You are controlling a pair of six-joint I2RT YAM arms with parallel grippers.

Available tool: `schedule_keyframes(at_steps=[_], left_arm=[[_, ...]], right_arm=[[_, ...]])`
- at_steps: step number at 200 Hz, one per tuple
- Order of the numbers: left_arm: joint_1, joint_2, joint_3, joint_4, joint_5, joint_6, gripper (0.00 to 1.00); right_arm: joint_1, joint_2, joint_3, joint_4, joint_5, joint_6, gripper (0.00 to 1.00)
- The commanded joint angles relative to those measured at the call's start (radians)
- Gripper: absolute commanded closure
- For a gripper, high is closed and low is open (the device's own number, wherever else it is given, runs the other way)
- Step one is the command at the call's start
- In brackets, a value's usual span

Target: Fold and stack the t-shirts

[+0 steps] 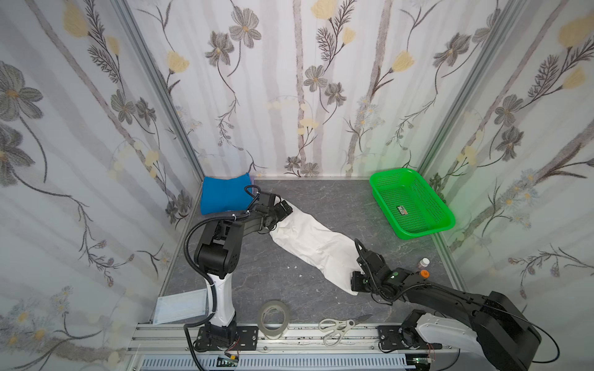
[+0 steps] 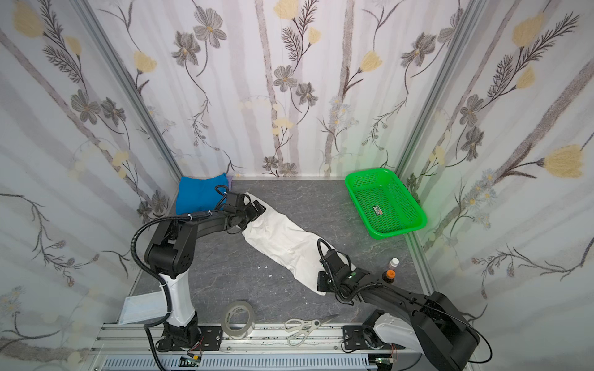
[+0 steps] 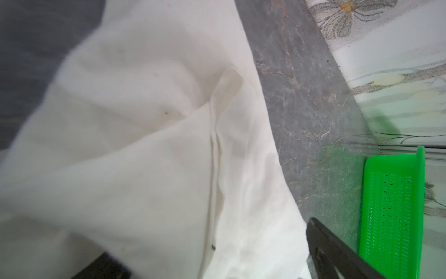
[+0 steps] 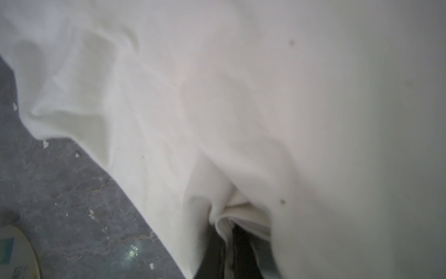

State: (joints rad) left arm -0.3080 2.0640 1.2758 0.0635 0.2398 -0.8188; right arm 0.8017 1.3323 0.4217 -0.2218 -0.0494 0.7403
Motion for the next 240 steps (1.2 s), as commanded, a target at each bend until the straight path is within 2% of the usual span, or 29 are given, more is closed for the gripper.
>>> schedule_keyframes(at_steps=[1,25,54,99,106,119,142,160,184,196,211,240], left_arm=[[-0.022,0.108,0.133,-0.257,0.019,-0.032,0.0],[-0.041,0.238,0.361,-0.326,0.046,-0.005,0.0],[-0.044,0.362,0.551,-0.341,0.092,0.02,0.0],[-0.046,0.6,0.943,-0.413,0.221,0.06,0.0],[-0.046,0.616,0.976,-0.411,0.226,0.06,0.0],[-0.041,0.616,1.016,-0.407,0.231,0.066,0.0],[-0.016,0.552,1.027,-0.378,0.24,0.095,0.0],[0.015,0.499,1.031,-0.345,0.311,0.099,0.0],[0.041,0.381,0.975,-0.396,0.382,0.164,0.0],[0.047,0.282,0.873,-0.461,0.357,0.209,0.0],[0.05,0.113,0.635,-0.491,0.297,0.244,0.0],[0.043,-0.229,0.084,-0.416,0.235,0.23,0.0]], right_arm=[[0.107,0.09,0.065,0.169,-0.073,0.032,1.0],[0.181,0.296,0.206,0.238,-0.097,0.031,1.0],[0.204,0.521,0.432,0.234,-0.114,0.031,1.0],[0.224,0.635,0.596,0.161,-0.155,-0.028,0.99],[0.225,0.628,0.6,0.155,-0.161,-0.035,0.95],[0.225,0.589,0.587,0.144,-0.159,-0.044,0.8],[0.225,0.481,0.541,0.087,-0.156,-0.062,0.46],[0.236,0.367,0.475,0.043,-0.154,-0.059,0.32],[0.249,0.206,0.377,-0.013,-0.15,-0.036,0.23],[0.249,0.14,0.341,-0.047,-0.121,-0.017,0.2],[0.242,0.078,0.294,-0.084,-0.089,0.008,0.14],[0.207,0.028,0.223,-0.075,-0.101,0.031,0.1]])
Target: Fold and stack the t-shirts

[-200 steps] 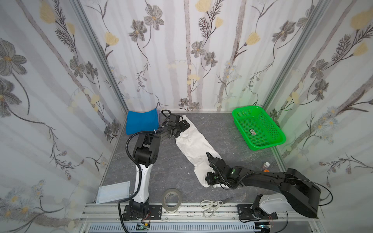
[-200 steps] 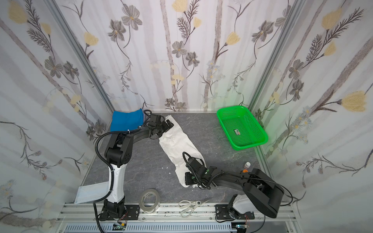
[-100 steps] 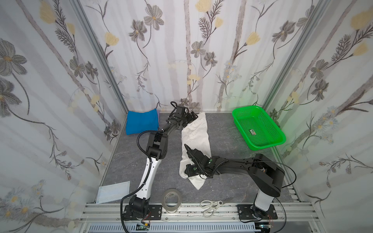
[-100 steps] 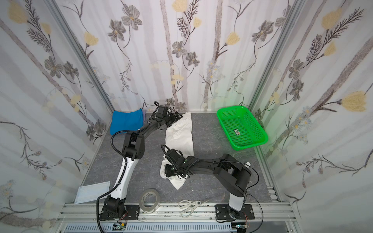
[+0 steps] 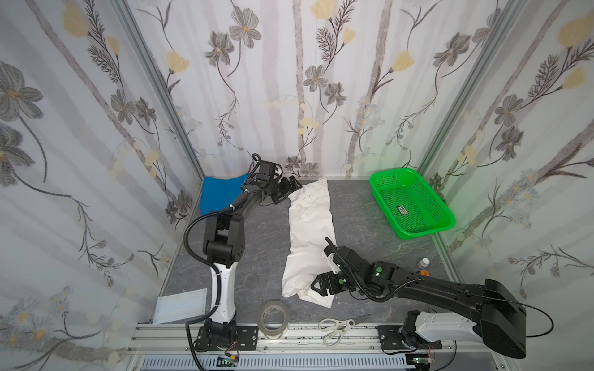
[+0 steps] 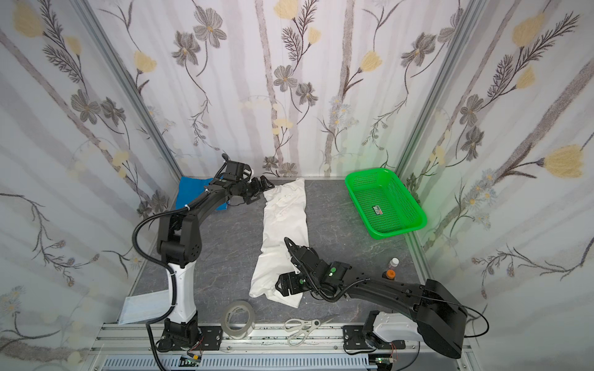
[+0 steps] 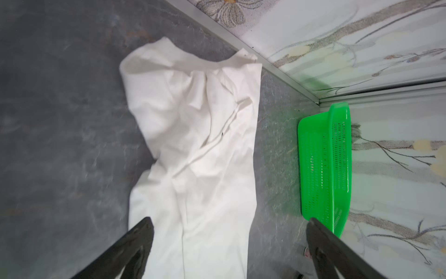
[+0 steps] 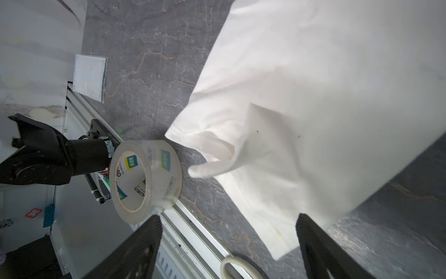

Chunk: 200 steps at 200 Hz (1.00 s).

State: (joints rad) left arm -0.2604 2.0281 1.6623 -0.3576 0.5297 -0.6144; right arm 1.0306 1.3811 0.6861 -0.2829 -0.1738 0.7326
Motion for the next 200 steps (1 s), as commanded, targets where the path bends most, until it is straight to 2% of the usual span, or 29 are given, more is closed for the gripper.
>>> schedule_keyframes(at_steps=[1,27,55,74,93,112,129,151,167,200], left_arm=[[-0.005,-0.202,-0.323,0.007,-0.056,0.025,0.0],[-0.03,-0.446,-0.674,0.026,-0.077,0.007,0.0],[-0.075,-0.634,-0.886,0.018,-0.041,0.007,0.0],[-0.115,-0.717,-0.95,-0.03,-0.027,0.008,0.03],[-0.133,-0.798,-1.012,-0.059,-0.002,-0.011,0.11],[-0.167,-0.85,-1.059,-0.093,-0.015,-0.021,0.16],[-0.233,-0.827,-1.071,-0.057,-0.003,-0.057,0.18],[-0.274,-0.789,-1.098,-0.028,-0.001,-0.069,0.26],[-0.284,-0.784,-1.122,-0.015,-0.01,-0.077,0.33],[-0.302,-0.784,-1.154,-0.015,-0.045,-0.082,0.53]], right_arm=[[-0.024,-0.021,-0.044,-0.013,0.024,0.039,0.1],[-0.076,-0.008,-0.097,0.003,0.012,0.048,0.11],[-0.138,0.001,-0.129,0.04,-0.015,0.039,0.14],[-0.147,0.026,-0.107,0.04,-0.033,0.027,0.2],[-0.138,0.057,-0.104,0.06,-0.082,0.041,0.27],[-0.103,0.055,-0.134,0.099,-0.095,0.079,0.28],[-0.084,0.057,-0.164,0.138,-0.109,0.113,0.3],[-0.062,0.079,-0.168,0.162,-0.11,0.137,0.33],[-0.055,0.101,-0.169,0.186,-0.117,0.15,0.4],[-0.055,0.115,-0.166,0.173,-0.118,0.153,0.73]])
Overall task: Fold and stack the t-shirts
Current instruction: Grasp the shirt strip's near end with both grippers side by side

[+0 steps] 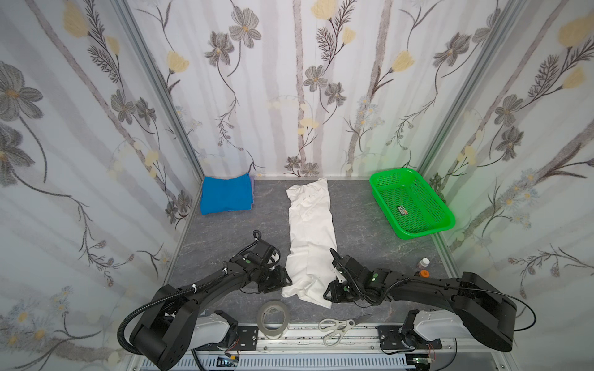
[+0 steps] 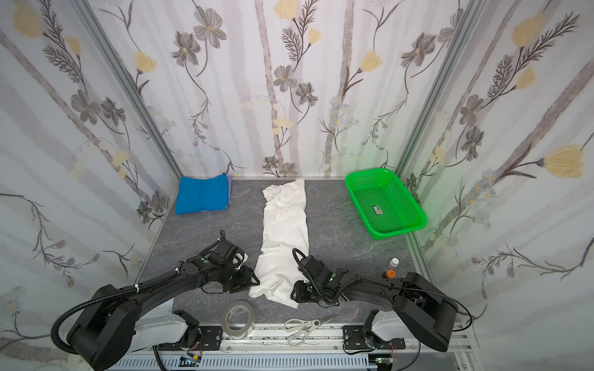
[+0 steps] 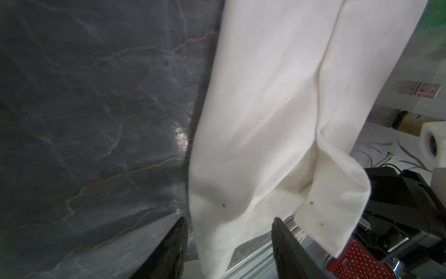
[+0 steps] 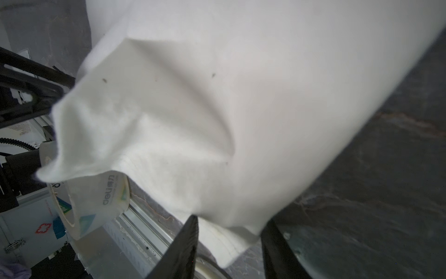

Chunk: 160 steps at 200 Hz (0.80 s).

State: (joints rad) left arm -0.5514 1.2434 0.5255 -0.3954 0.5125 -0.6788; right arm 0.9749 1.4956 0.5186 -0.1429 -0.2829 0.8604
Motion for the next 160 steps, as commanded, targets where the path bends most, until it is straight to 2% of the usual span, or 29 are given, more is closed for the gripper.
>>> schedule_keyframes(at_steps=[1,26,45,51,78,107,132,143,148,153,160], left_arm=[[-0.013,0.002,-0.017,0.023,-0.029,-0.018,0.53],[-0.036,0.013,-0.019,0.021,-0.027,-0.023,0.7],[-0.06,0.037,-0.012,0.018,-0.022,-0.025,0.95],[-0.069,0.04,-0.006,0.015,-0.019,-0.027,1.0],[-0.124,0.047,0.048,-0.036,-0.011,-0.018,1.0],[-0.152,0.021,0.06,-0.086,-0.035,-0.034,1.0],[-0.151,-0.001,0.053,-0.117,-0.054,-0.027,1.0],[-0.151,0.012,0.04,-0.109,-0.049,-0.03,0.87],[-0.151,0.012,0.037,-0.105,-0.046,-0.034,0.73],[-0.151,0.013,0.035,-0.103,-0.048,-0.038,0.54],[-0.151,0.01,0.033,-0.106,-0.054,-0.042,0.42]], right_arm=[[0.001,0.0,0.002,0.031,-0.008,0.026,0.74],[-0.009,-0.036,-0.014,-0.037,0.028,0.018,0.95],[-0.048,-0.077,-0.029,-0.093,0.062,0.001,1.0],[-0.062,-0.088,-0.031,-0.117,0.079,-0.009,1.0],[-0.106,-0.135,-0.017,-0.199,0.142,-0.061,1.0],[-0.104,-0.19,0.014,-0.237,0.142,-0.118,1.0],[-0.101,-0.192,0.013,-0.237,0.104,-0.151,0.76],[-0.096,-0.192,0.007,-0.229,0.091,-0.149,0.63],[-0.095,-0.193,0.006,-0.231,0.091,-0.145,0.58],[-0.093,-0.196,0.004,-0.233,0.09,-0.144,0.55],[-0.091,-0.2,0.0,-0.233,0.087,-0.141,0.52]])
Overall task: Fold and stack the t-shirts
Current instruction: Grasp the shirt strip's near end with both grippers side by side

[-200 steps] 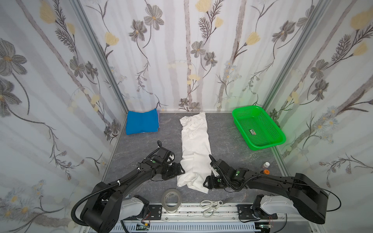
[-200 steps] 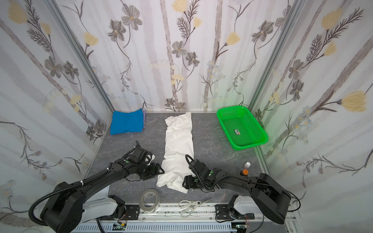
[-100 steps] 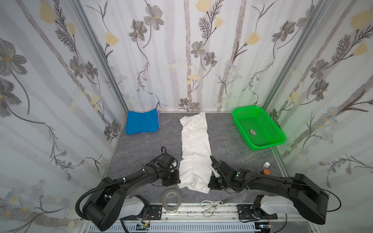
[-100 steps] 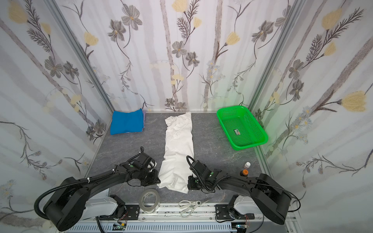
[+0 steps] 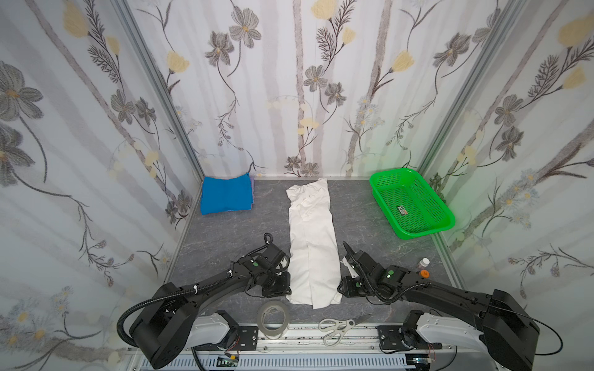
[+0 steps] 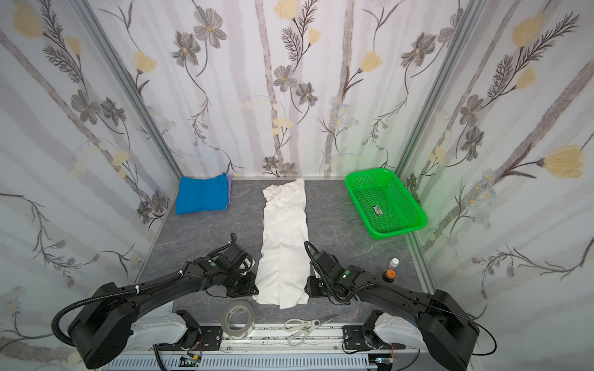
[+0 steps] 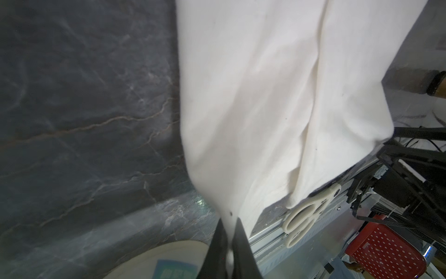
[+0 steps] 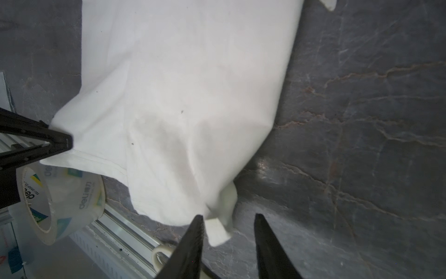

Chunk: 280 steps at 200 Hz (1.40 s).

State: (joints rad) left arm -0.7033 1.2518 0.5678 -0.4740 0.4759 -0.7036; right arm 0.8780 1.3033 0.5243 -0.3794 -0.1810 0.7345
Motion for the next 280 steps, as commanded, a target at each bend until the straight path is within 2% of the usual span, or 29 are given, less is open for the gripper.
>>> schedule_keyframes(at_steps=[1,13,37,68,132,149,170,192,239,280], left_arm=[[0.001,0.001,-0.009,-0.029,-0.019,-0.017,0.41],[0.001,-0.018,-0.006,-0.047,-0.04,-0.018,0.32],[0.001,-0.035,0.004,-0.075,-0.063,-0.013,0.3],[-0.002,-0.001,-0.014,-0.029,0.004,-0.013,0.37],[-0.012,0.051,-0.045,0.021,0.008,-0.014,0.42],[-0.012,0.073,-0.044,0.021,-0.004,-0.01,0.56],[-0.012,0.071,-0.034,-0.001,-0.033,-0.007,0.8],[-0.012,0.039,-0.015,-0.043,-0.061,-0.006,1.0],[-0.012,-0.033,0.028,-0.103,-0.059,0.001,1.0],[-0.013,-0.056,0.035,-0.09,0.029,-0.001,1.0]], right_arm=[[0.006,-0.009,-0.007,0.003,-0.015,-0.015,0.51],[0.009,-0.021,-0.022,0.004,-0.022,-0.009,0.51],[0.027,-0.03,-0.06,0.027,-0.061,-0.001,0.53],[0.068,0.0,-0.071,0.064,-0.083,0.013,0.6],[0.092,0.044,-0.058,0.137,-0.088,0.037,0.6],[0.09,0.052,-0.055,0.137,-0.079,0.037,0.64],[0.09,0.065,-0.05,0.127,-0.078,0.034,0.84],[0.09,0.038,-0.056,0.093,-0.076,0.027,0.99],[0.051,-0.077,-0.079,-0.022,-0.062,-0.004,1.0],[0.072,-0.118,-0.056,-0.021,-0.145,-0.034,1.0]])
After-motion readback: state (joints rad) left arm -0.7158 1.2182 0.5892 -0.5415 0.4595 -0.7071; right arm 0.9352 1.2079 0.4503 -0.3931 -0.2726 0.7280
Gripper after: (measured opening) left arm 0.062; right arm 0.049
